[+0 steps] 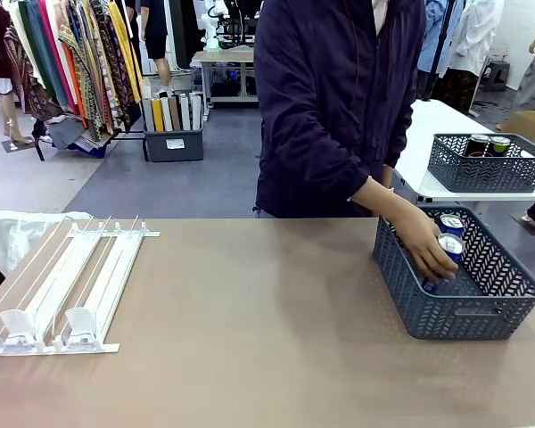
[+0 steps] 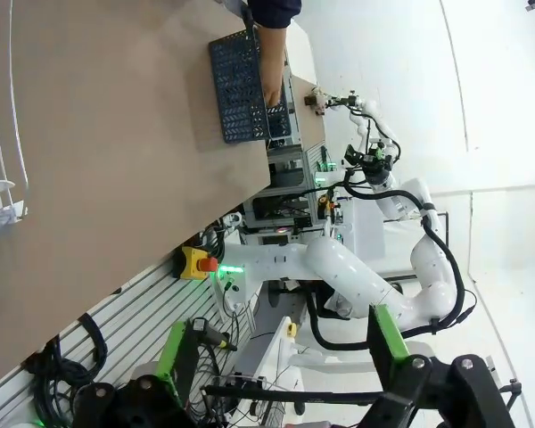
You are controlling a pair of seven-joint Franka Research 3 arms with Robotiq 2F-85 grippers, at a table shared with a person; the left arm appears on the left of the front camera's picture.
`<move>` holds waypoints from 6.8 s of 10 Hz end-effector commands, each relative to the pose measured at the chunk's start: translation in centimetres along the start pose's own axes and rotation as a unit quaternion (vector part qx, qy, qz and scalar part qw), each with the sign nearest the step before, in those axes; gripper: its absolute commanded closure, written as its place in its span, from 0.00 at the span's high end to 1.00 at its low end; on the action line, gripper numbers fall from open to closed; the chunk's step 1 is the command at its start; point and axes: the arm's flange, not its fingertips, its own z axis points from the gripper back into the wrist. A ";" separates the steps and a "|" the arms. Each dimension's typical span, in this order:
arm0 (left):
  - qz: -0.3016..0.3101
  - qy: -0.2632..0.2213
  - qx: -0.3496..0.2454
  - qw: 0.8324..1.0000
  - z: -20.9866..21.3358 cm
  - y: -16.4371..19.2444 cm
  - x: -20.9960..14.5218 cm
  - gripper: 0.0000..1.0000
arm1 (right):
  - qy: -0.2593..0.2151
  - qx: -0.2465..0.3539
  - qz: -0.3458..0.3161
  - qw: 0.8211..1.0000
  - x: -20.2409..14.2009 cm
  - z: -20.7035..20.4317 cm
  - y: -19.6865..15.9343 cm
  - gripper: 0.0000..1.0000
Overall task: Retrieve and store the cans from the dispenser.
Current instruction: Pick up one can from the Automatic Can Dispenser and place it in the middle of the table.
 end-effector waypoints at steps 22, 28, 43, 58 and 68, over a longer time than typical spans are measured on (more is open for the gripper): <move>-0.005 -0.001 -0.011 1.000 0.0 -0.1 0.0 1.00 | -0.005 0.012 0.012 1.000 0.3 0.1 0.2 1.00; -0.005 -0.001 -0.011 1.000 0.0 -0.1 0.0 1.00 | -0.005 0.012 0.012 1.000 0.3 0.1 0.2 1.00; -0.005 -0.001 -0.011 1.000 0.0 -0.1 0.0 1.00 | -0.005 0.012 0.012 1.000 0.3 0.1 0.2 1.00; -0.005 -0.001 -0.011 1.000 0.0 -0.1 0.0 1.00 | -0.005 0.012 0.012 1.000 0.3 0.1 0.2 1.00; -0.005 -0.001 -0.011 1.000 0.0 -0.1 0.0 1.00 | -0.005 0.012 0.012 1.000 0.3 0.1 0.2 1.00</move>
